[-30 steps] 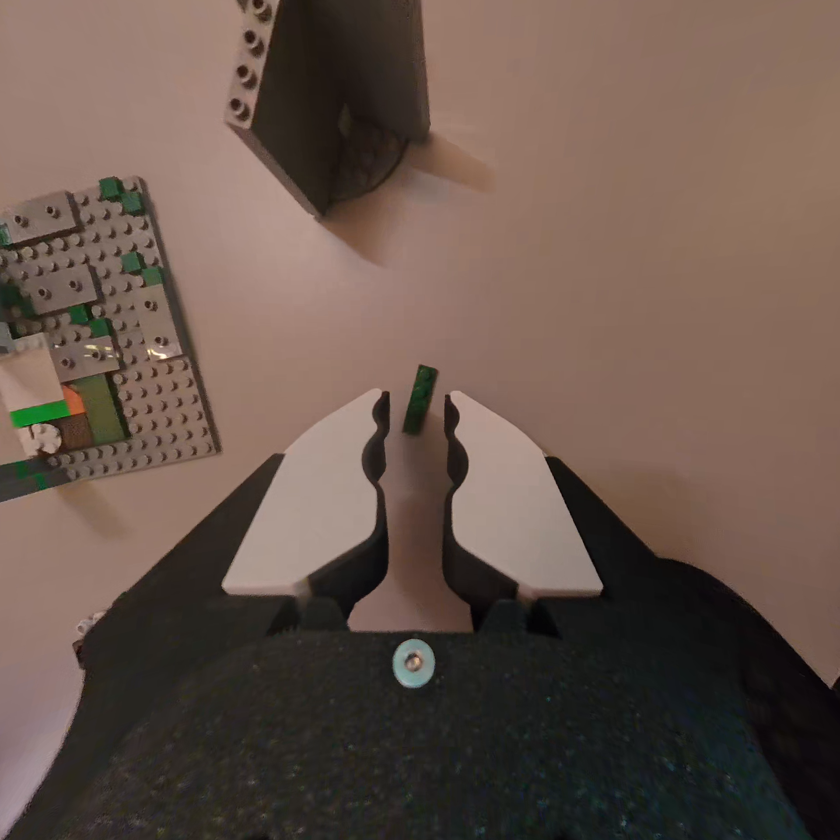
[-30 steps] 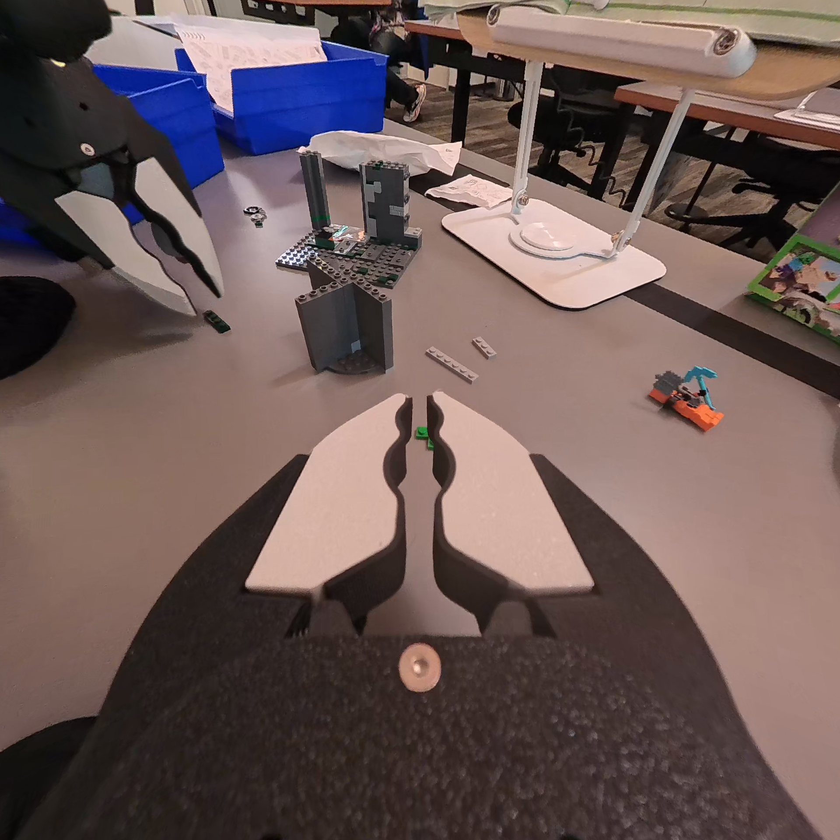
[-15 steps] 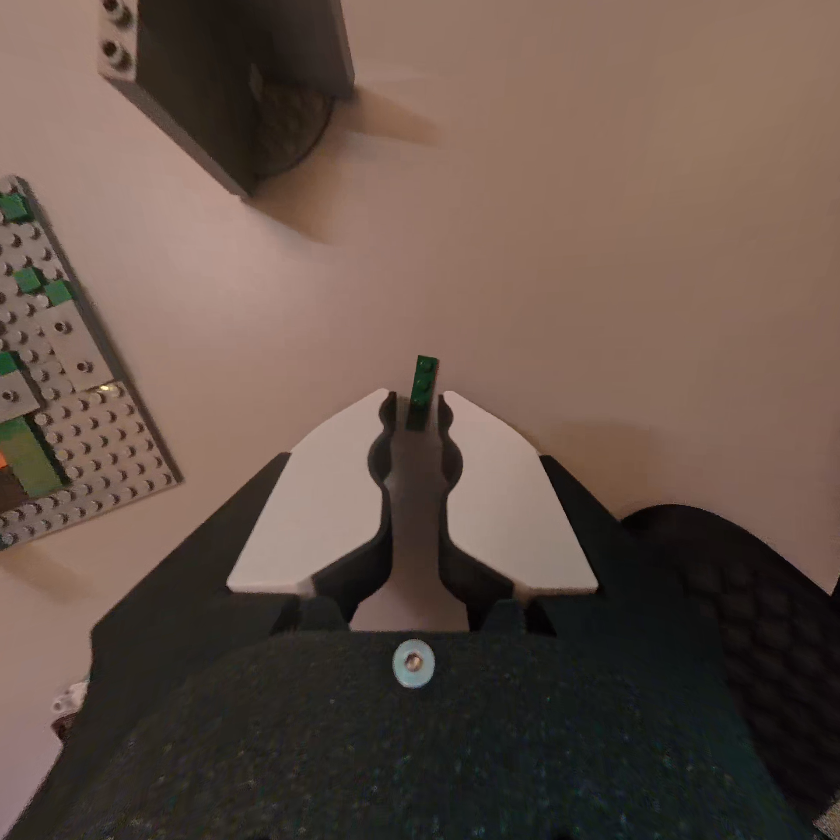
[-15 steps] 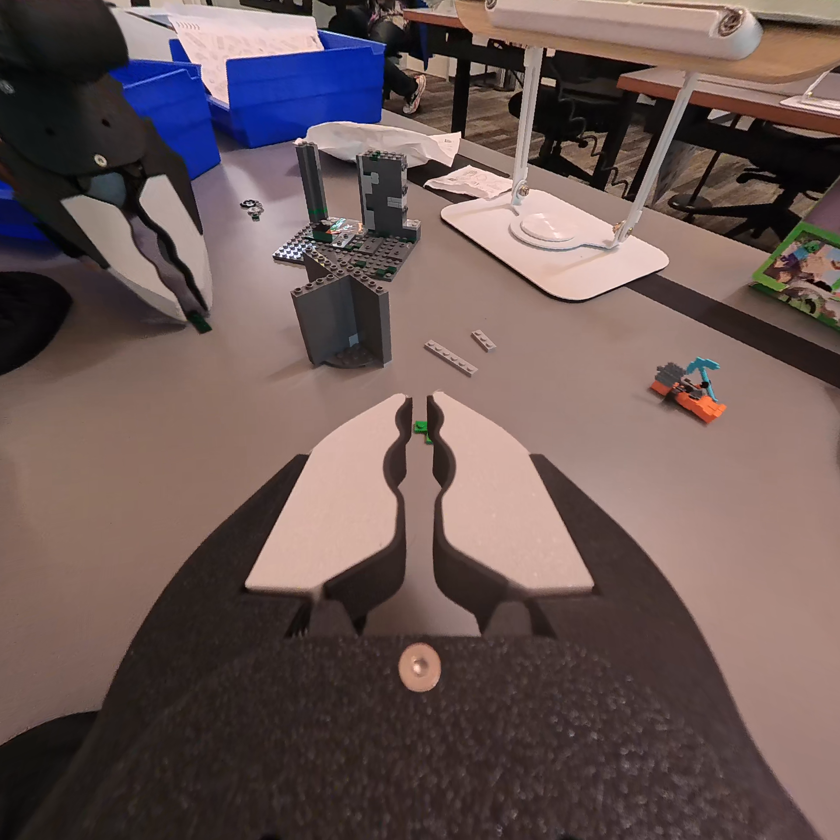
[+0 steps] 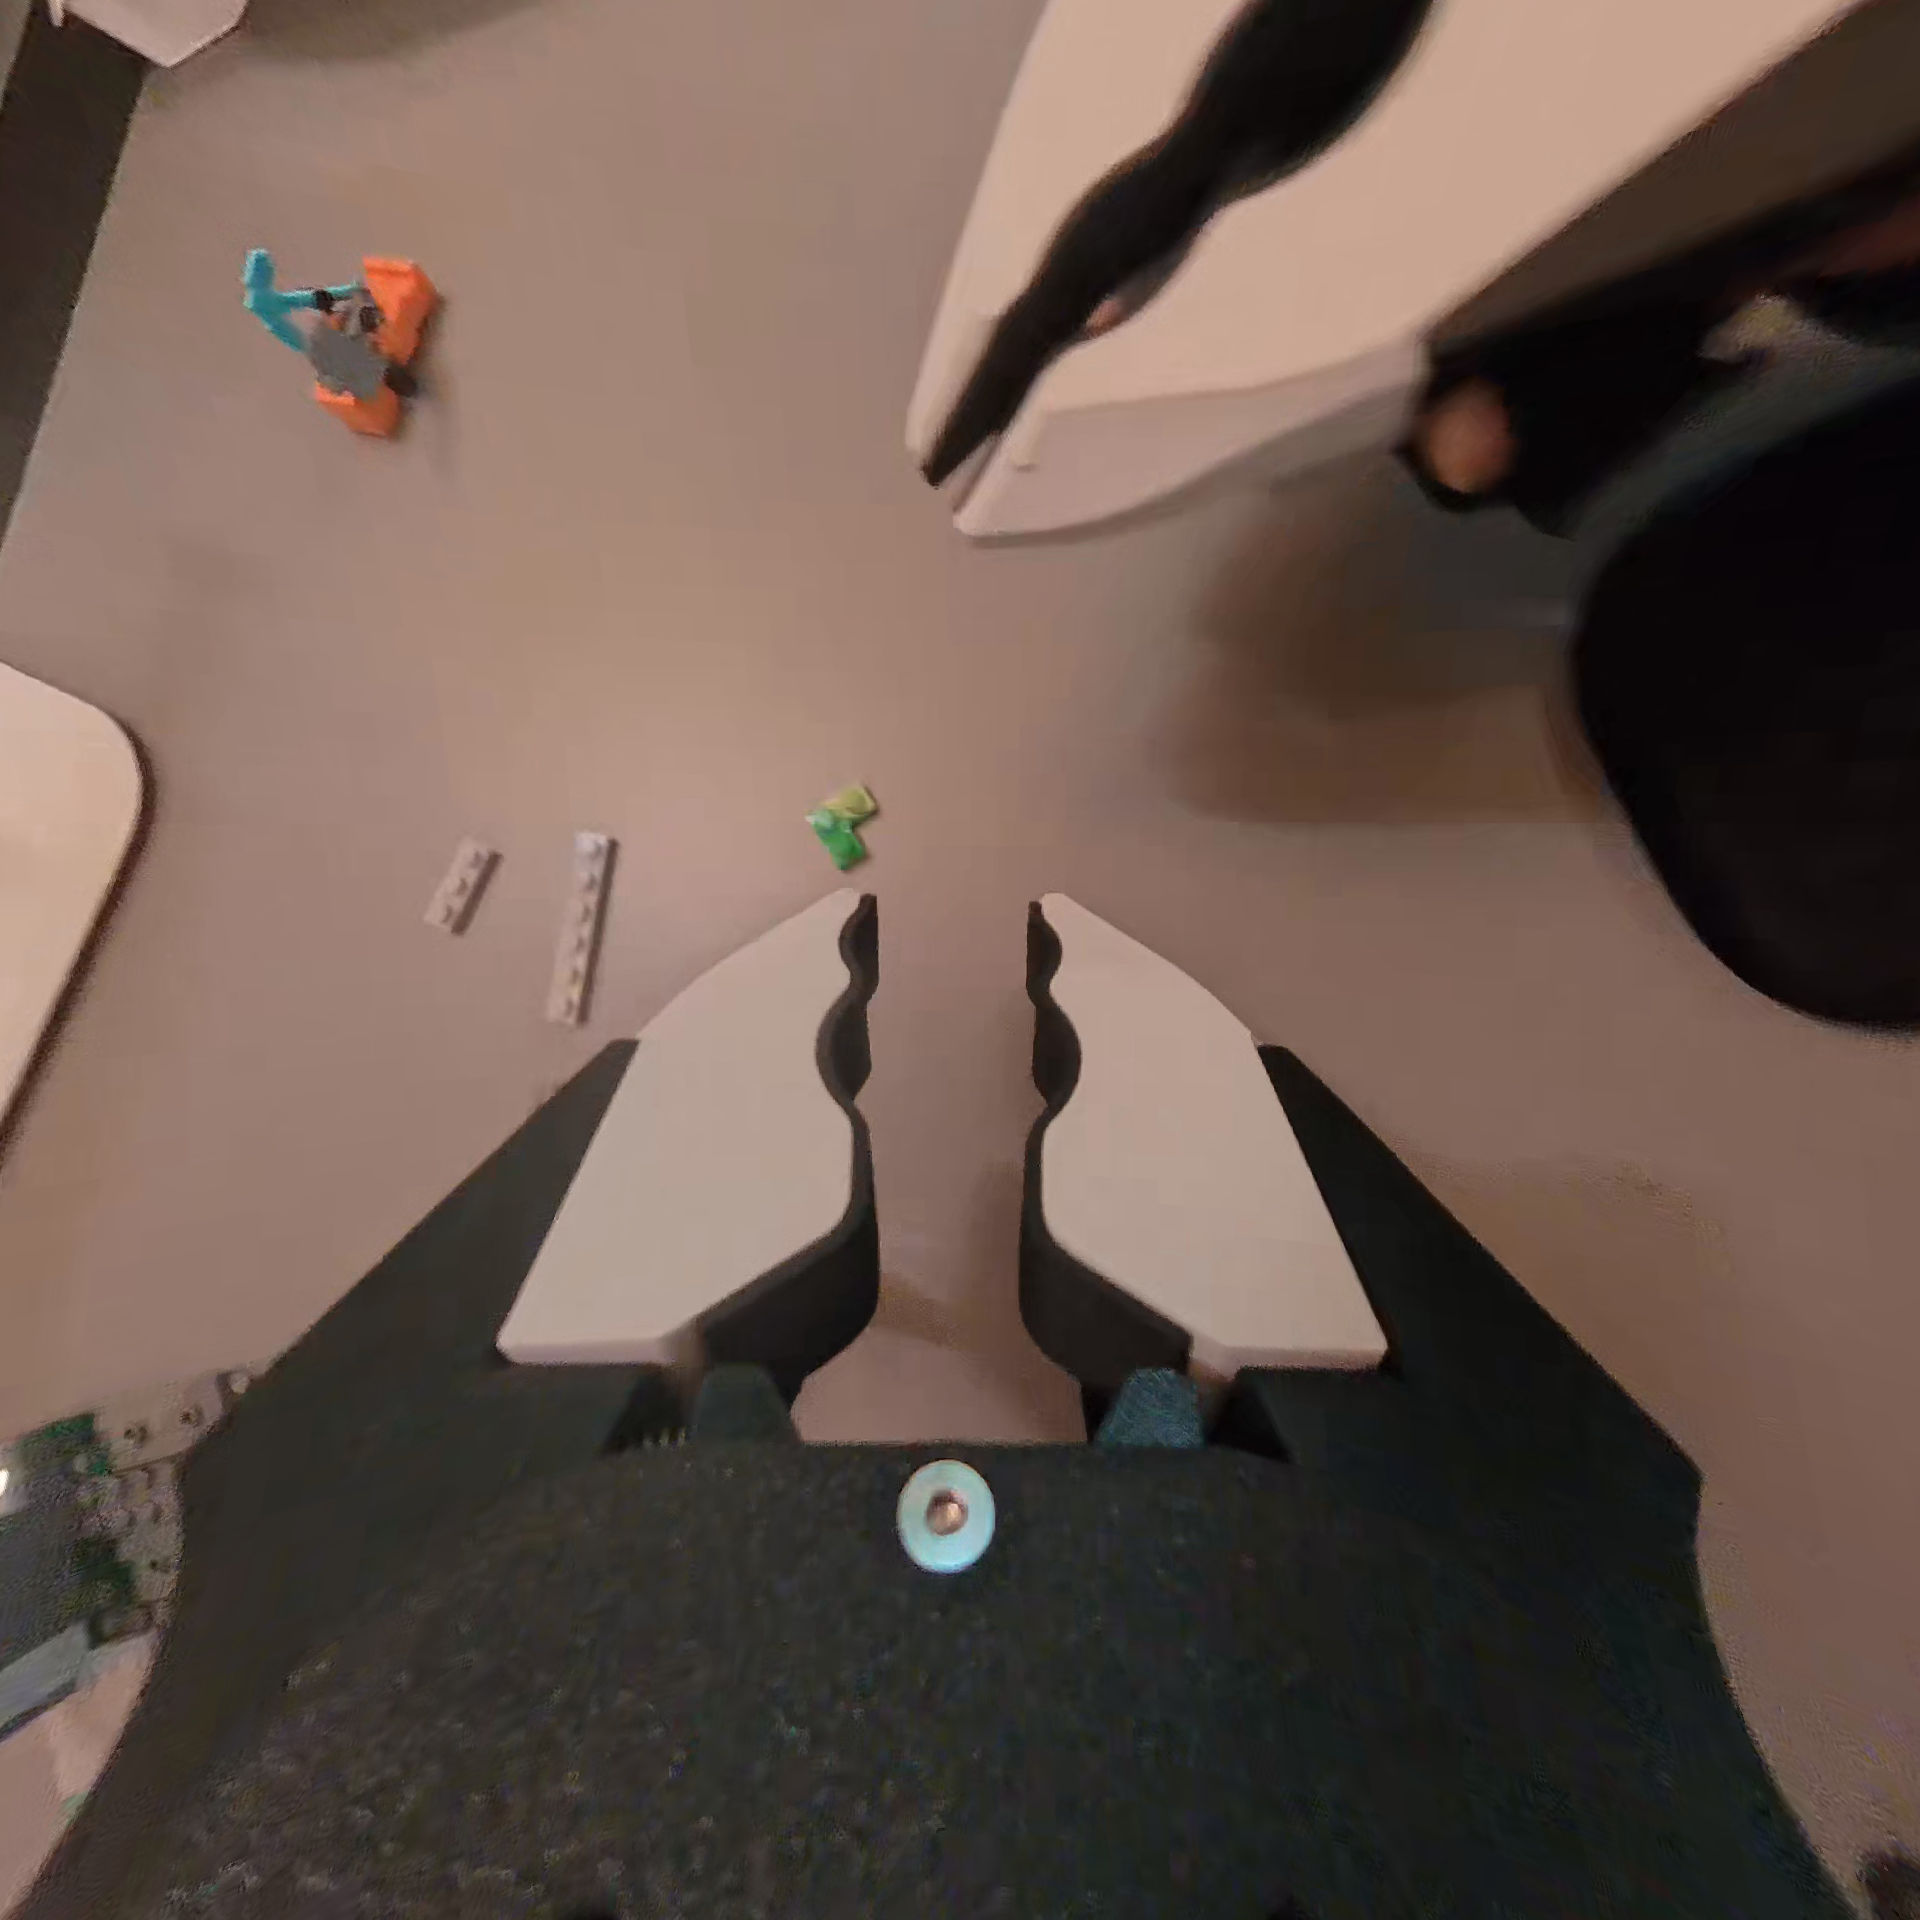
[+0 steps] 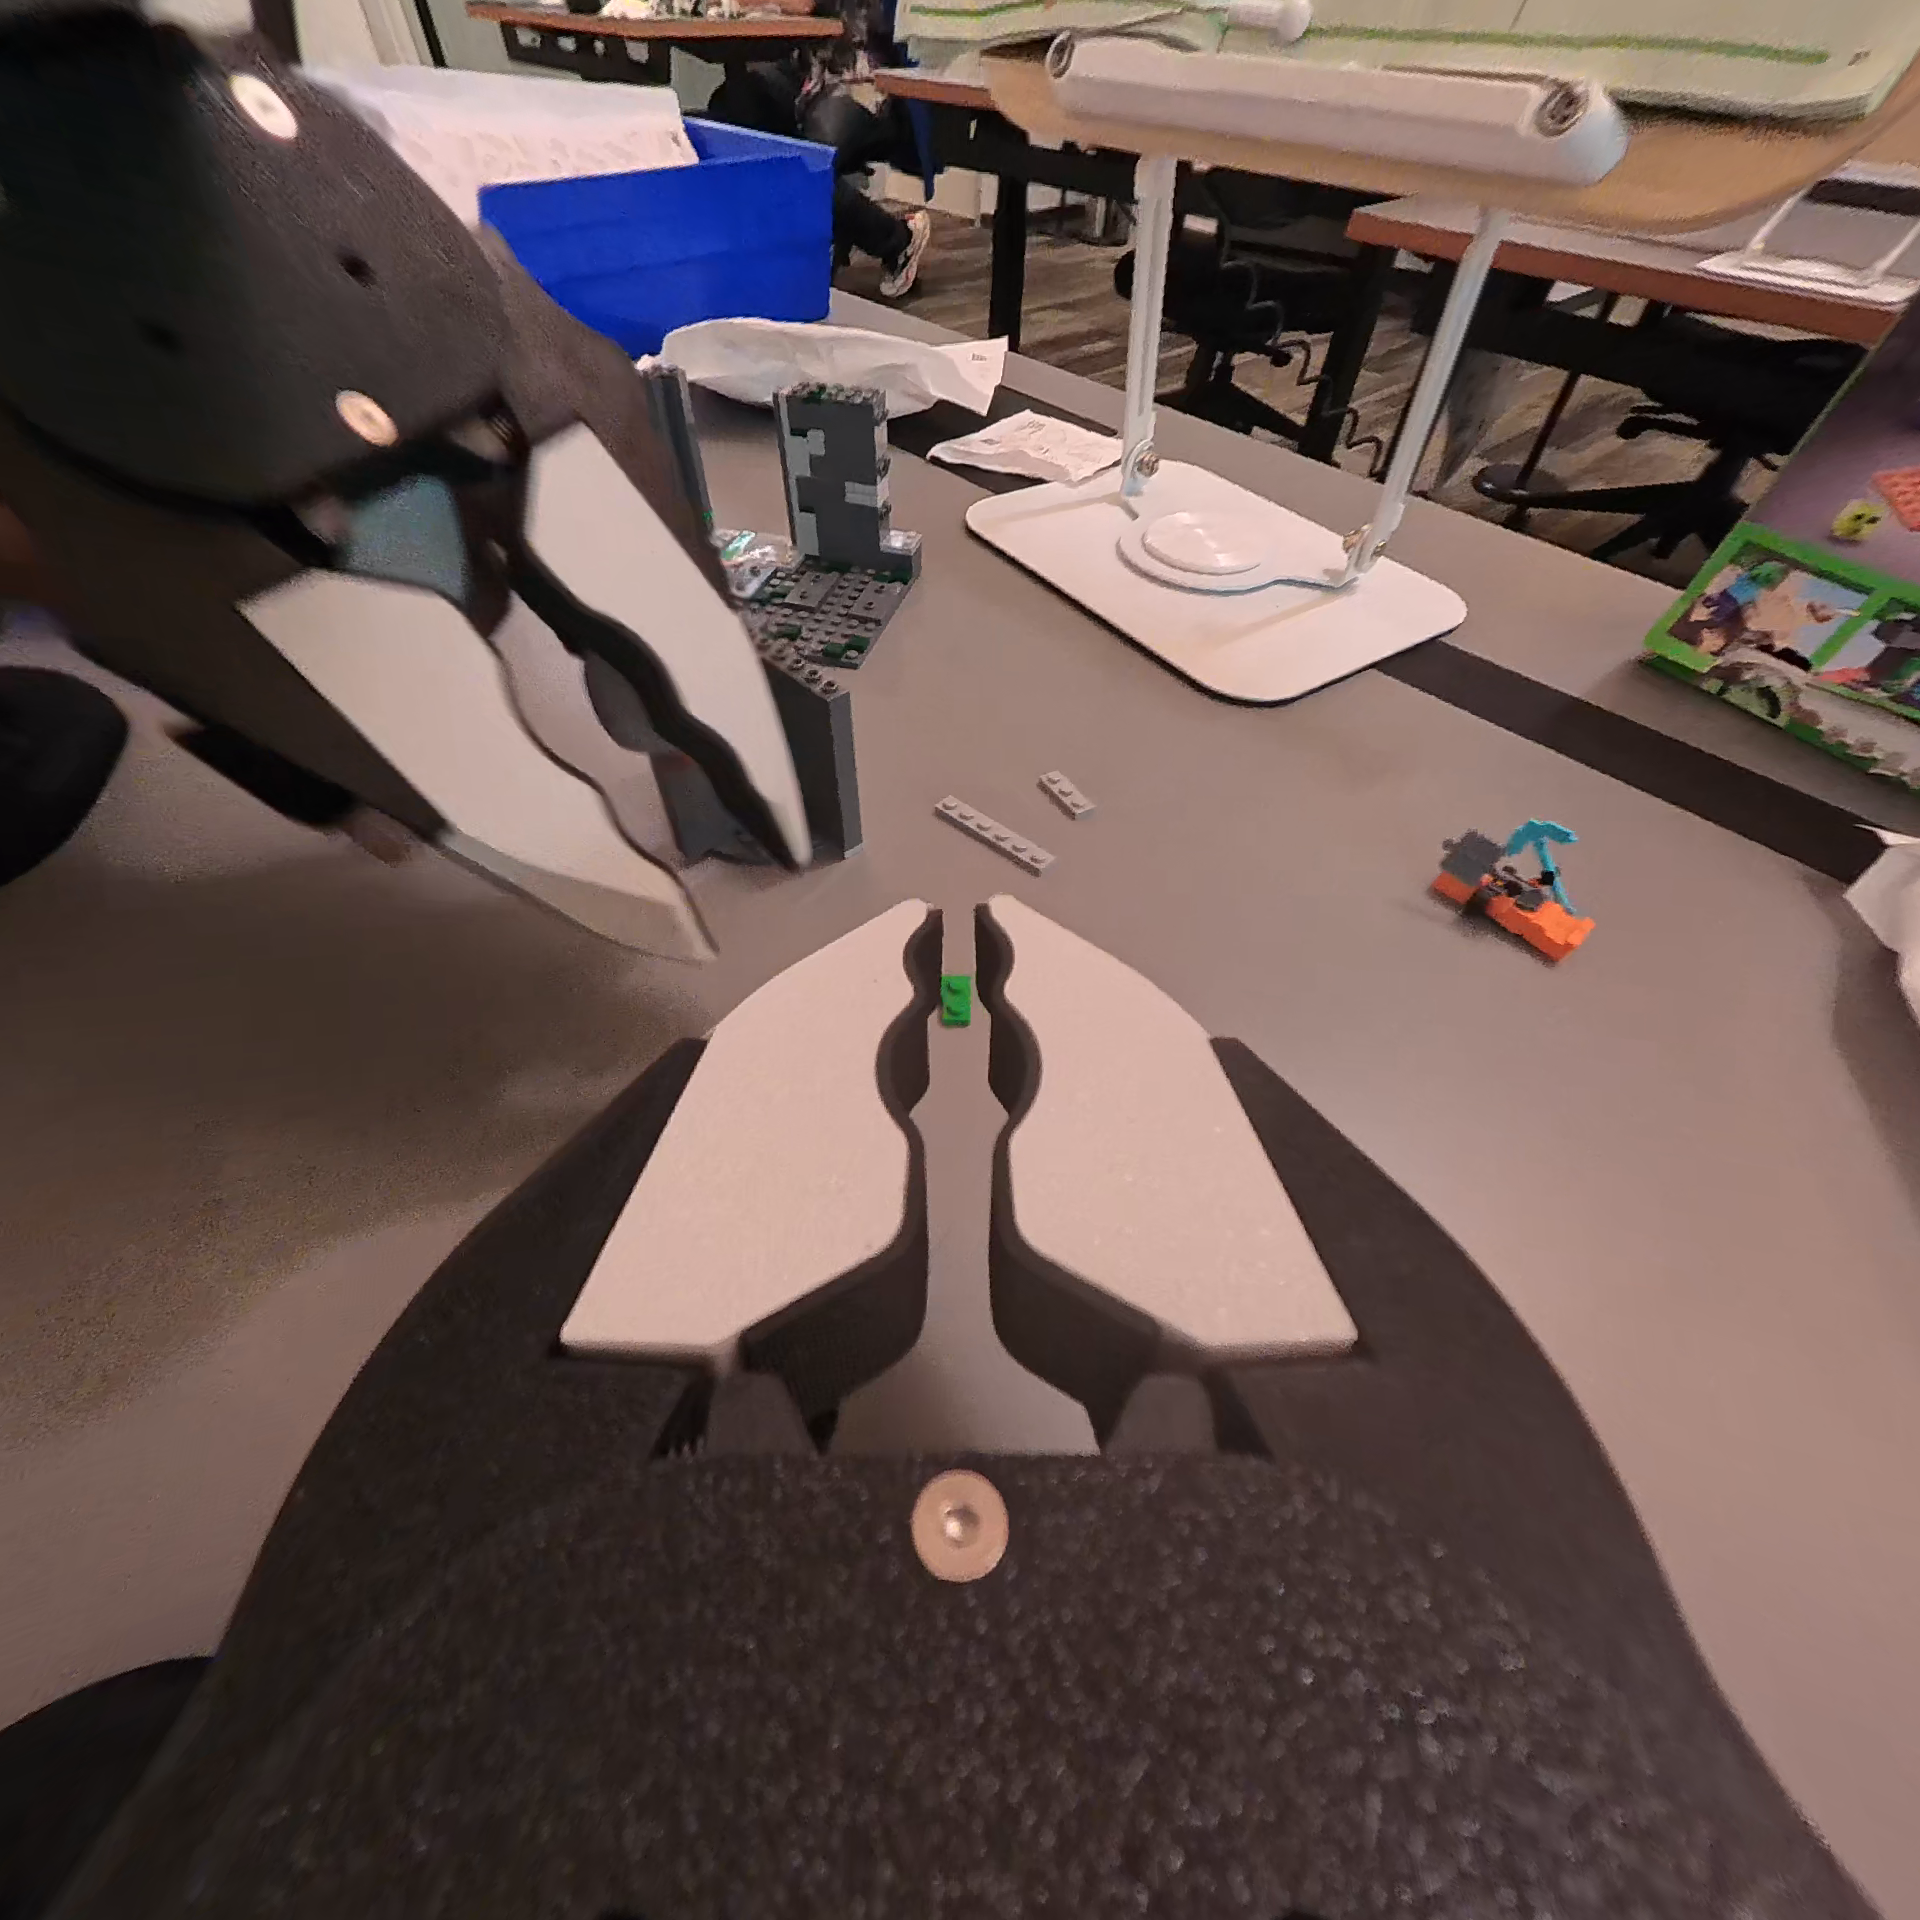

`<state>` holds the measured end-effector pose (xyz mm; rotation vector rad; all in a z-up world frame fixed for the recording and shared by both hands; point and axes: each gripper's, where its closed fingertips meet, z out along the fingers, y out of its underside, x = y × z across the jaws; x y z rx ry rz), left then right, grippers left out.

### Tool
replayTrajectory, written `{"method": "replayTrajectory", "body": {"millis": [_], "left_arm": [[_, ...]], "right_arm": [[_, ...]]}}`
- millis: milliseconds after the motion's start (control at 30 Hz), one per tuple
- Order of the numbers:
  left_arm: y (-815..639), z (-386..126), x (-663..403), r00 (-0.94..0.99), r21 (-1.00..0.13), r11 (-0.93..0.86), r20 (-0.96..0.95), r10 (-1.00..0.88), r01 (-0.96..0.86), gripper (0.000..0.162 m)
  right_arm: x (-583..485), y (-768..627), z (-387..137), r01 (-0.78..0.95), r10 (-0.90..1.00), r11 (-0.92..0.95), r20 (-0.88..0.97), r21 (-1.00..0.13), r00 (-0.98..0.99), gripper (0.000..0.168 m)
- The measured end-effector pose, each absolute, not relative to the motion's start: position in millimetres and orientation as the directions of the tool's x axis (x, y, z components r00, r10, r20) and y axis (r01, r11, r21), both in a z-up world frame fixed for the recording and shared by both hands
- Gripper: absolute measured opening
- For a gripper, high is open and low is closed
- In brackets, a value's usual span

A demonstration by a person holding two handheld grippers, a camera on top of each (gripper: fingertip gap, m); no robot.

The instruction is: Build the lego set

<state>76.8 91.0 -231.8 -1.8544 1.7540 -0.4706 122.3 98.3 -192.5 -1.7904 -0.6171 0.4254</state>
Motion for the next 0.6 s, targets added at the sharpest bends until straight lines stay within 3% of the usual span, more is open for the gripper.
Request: {"method": "replayTrajectory", "body": {"millis": [267,600], "left_arm": [[113,-262,104,0.21,-0.455,-0.12,-0.153,-0.966,-0.883,0.031],[121,-279,107,0.379,-0.454,-0.301,-0.091,-0.921,-0.839,0.029]], "right_arm": [[140,101,-177,0.104,0.537,-0.219,-0.031,-0.97,0.843,0.005],[166,98,-150,-0.154,0.489,-0.207,-0.238,-0.966,0.839,0.005]]}}
